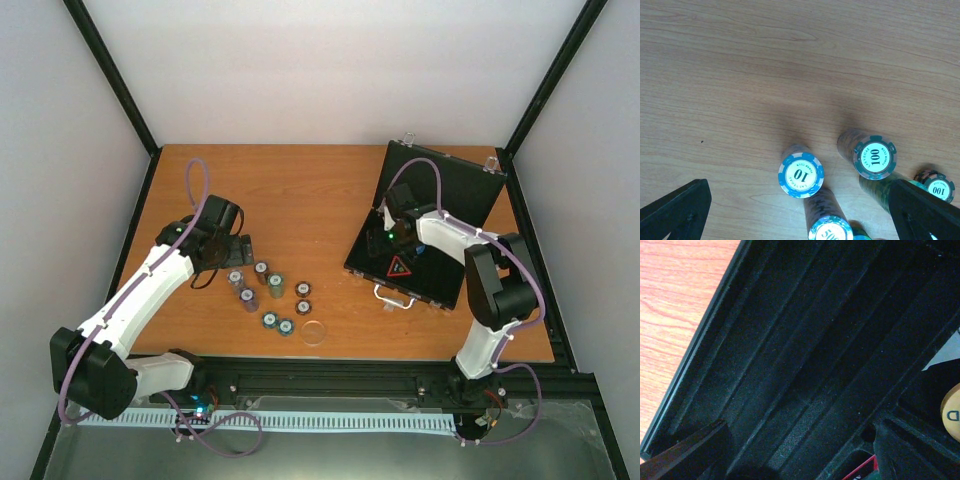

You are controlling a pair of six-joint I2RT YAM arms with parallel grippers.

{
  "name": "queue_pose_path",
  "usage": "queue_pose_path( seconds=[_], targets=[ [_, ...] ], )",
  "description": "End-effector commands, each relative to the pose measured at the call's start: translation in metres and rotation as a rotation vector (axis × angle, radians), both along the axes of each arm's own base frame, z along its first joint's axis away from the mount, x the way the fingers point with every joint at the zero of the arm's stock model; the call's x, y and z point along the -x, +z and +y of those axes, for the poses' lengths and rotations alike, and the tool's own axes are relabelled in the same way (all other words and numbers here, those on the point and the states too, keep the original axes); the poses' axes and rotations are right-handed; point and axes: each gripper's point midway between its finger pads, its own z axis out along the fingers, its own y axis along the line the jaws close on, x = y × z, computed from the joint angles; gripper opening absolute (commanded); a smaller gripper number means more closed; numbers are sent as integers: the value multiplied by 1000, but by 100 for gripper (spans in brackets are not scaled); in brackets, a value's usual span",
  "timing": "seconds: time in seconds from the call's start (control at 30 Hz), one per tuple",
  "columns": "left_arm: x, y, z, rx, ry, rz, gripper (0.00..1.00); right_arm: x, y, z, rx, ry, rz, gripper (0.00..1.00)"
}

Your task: Pack up texas hold em set

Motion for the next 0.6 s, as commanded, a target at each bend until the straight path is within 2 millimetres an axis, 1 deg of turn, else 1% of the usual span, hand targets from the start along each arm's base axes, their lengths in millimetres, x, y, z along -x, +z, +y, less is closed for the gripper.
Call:
queue_pose_path(
  seconds=[0.0,0.07,0.17,0.33,0.43,0.57],
  targets=[
    [-3,3,0,-11,-10,-16,100,1,-7,-1,25,11,17,78],
    [-3,3,0,-10,-10,-16,100,6,-12,-7,49,5,34,78],
    [-4,2,-1,-7,-11,-14,100,11,-13,-12,71,-1,37,78],
    [-6,-1,-3,-7,-17,-5,100,11,-13,-20,119,3,39,78],
    [-8,-1,-4,-4,-19,-9,100,8,-10,-17,113,19,28,78],
    [-10,-1,-5,-9,-24,-9,100,0,5,-10,77,45,-19,82]
  ],
)
